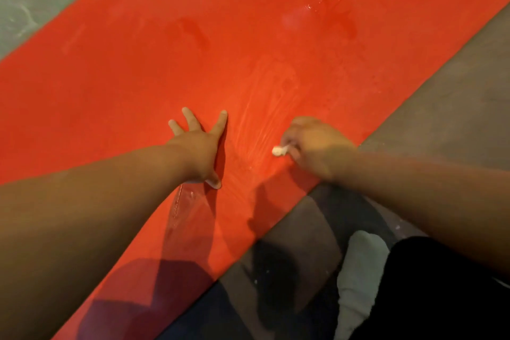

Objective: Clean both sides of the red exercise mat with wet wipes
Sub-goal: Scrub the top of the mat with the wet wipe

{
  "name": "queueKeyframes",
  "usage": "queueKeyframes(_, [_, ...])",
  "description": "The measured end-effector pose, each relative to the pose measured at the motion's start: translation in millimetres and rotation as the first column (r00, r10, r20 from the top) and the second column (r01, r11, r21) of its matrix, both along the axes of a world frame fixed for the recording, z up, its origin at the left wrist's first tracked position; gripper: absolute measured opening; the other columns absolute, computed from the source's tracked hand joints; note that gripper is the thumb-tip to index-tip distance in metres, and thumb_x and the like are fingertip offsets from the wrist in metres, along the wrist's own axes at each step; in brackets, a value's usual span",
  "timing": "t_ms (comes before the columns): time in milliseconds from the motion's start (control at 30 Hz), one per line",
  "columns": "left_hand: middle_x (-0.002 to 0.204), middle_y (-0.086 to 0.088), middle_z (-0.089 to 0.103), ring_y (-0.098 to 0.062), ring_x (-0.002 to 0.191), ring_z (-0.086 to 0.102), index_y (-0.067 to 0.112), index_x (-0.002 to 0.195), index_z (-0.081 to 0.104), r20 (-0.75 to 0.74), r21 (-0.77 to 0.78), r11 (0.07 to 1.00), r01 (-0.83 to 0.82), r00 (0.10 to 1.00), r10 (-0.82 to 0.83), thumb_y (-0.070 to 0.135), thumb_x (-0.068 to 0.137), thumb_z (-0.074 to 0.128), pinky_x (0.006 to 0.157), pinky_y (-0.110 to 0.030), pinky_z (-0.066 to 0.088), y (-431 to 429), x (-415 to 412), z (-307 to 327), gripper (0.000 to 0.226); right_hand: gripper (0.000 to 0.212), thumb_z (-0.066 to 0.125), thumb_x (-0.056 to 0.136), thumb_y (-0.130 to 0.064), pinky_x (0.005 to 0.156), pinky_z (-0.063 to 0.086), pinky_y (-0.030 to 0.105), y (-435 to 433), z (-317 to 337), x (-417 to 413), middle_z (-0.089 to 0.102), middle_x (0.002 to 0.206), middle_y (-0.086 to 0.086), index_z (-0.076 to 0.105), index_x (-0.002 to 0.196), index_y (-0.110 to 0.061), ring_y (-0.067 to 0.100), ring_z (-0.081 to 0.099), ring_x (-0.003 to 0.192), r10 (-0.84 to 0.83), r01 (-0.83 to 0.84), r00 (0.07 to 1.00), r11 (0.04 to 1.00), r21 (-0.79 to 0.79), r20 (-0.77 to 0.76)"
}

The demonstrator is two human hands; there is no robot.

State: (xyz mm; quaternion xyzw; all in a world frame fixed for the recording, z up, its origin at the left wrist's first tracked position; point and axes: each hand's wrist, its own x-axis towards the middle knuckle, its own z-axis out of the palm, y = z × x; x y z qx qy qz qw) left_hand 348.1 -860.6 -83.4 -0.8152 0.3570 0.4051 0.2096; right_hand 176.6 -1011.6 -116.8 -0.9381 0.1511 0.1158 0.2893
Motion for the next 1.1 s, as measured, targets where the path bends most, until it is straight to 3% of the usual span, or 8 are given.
queueKeyframes(100, [0.144, -0.034, -0.035, -0.063, 0.134, -0.005, 0.042, 0.137, -0.037, 0.017, 0.002, 1.000, -0.009, 1.000, 0.009, 0.039, 0.058, 0.090, 0.107, -0.062, 0.030, -5, -3, 0, 0.150, 0.020, 0.056, 0.084, -0.008, 0.079, 0.044, 0.038, -73, 3, 5, 0.057, 0.103, 0.017, 0.069, 0.098, -0.011, 0.036, 0.056, 0.096, -0.333, 0.330, 0.942, 0.908, -0.258, 0.036])
queueKeyframes(200, [0.144, -0.035, -0.034, -0.064, 0.134, -0.004, 0.042, 0.137, -0.037, 0.026, 0.011, 1.000, -0.025, 0.999, 0.025, 0.037, 0.059, 0.090, 0.107, -0.063, 0.029, -9, -5, 3, 0.150, 0.021, 0.055, 0.086, -0.009, 0.080, 0.043, 0.038, -56, 4, 8, 0.058, 0.106, 0.016, 0.068, 0.102, -0.009, 0.036, 0.057, 0.097, -0.378, 0.366, 0.926, 0.889, -0.273, 0.012])
queueKeyframes(433, [0.145, -0.034, -0.034, -0.062, 0.135, -0.004, 0.042, 0.137, -0.038, 0.042, 0.026, 1.000, -0.012, 0.999, 0.011, 0.039, 0.058, 0.091, 0.107, -0.062, 0.029, -9, -6, 4, 0.151, 0.015, 0.054, 0.086, -0.012, 0.080, 0.050, 0.039, 59, 1, -7, 0.059, 0.096, 0.010, 0.069, 0.091, -0.010, 0.030, 0.057, 0.095, 0.213, -0.216, 0.973, 0.976, 0.022, 0.094])
queueKeyframes(533, [0.145, -0.033, -0.034, -0.062, 0.135, -0.003, 0.042, 0.137, -0.036, 0.034, 0.022, 1.000, -0.020, 0.999, 0.019, 0.039, 0.057, 0.091, 0.106, -0.062, 0.029, -8, -6, 5, 0.151, 0.020, 0.052, 0.088, -0.015, 0.081, 0.047, 0.038, -3, -1, 13, 0.058, 0.099, 0.010, 0.069, 0.097, -0.013, 0.031, 0.057, 0.098, -0.065, 0.069, 0.997, 0.991, -0.112, 0.043])
queueKeyframes(667, [0.146, -0.032, -0.033, -0.062, 0.136, -0.002, 0.043, 0.137, -0.037, 0.047, 0.032, 0.999, -0.012, 0.999, 0.010, 0.039, 0.057, 0.091, 0.105, -0.061, 0.031, -9, -5, 4, 0.151, 0.027, 0.060, 0.090, -0.025, 0.074, 0.047, 0.036, -86, 9, 31, 0.067, 0.099, 0.022, 0.071, 0.099, -0.002, 0.037, 0.062, 0.093, -0.502, 0.461, 0.860, 0.840, -0.287, -0.089])
queueKeyframes(800, [0.147, -0.032, -0.033, -0.060, 0.137, -0.002, 0.044, 0.137, -0.036, 0.050, 0.032, 0.999, -0.019, 0.999, 0.017, 0.039, 0.056, 0.091, 0.105, -0.062, 0.032, -9, -6, 5, 0.151, 0.023, 0.061, 0.089, -0.026, 0.077, 0.047, 0.033, -21, 13, 38, 0.068, 0.101, 0.016, 0.071, 0.098, -0.008, 0.032, 0.063, 0.096, -0.307, 0.297, 0.951, 0.938, -0.181, -0.029])
queueKeyframes(933, [0.147, -0.032, -0.032, -0.061, 0.136, -0.001, 0.044, 0.138, -0.035, 0.062, 0.033, 0.999, 0.002, 0.998, -0.004, 0.040, 0.055, 0.091, 0.105, -0.061, 0.030, -9, -6, 5, 0.151, 0.020, 0.055, 0.091, -0.020, 0.091, 0.044, 0.032, 70, 13, 6, 0.059, 0.110, 0.005, 0.069, 0.105, -0.015, 0.023, 0.056, 0.105, 0.148, -0.145, 0.988, 0.988, 0.057, -0.049])
queueKeyframes(1100, [0.147, -0.033, -0.030, -0.060, 0.137, 0.002, 0.041, 0.137, -0.038, 0.082, 0.065, 0.998, 0.020, 0.996, -0.025, 0.044, 0.056, 0.090, 0.105, -0.060, 0.030, -11, -7, 7, 0.152, 0.015, 0.062, 0.086, -0.019, 0.071, 0.041, 0.027, -33, 0, 4, 0.068, 0.098, 0.007, 0.074, 0.095, -0.018, 0.027, 0.062, 0.095, -0.336, 0.336, 0.942, 0.941, -0.052, 0.008])
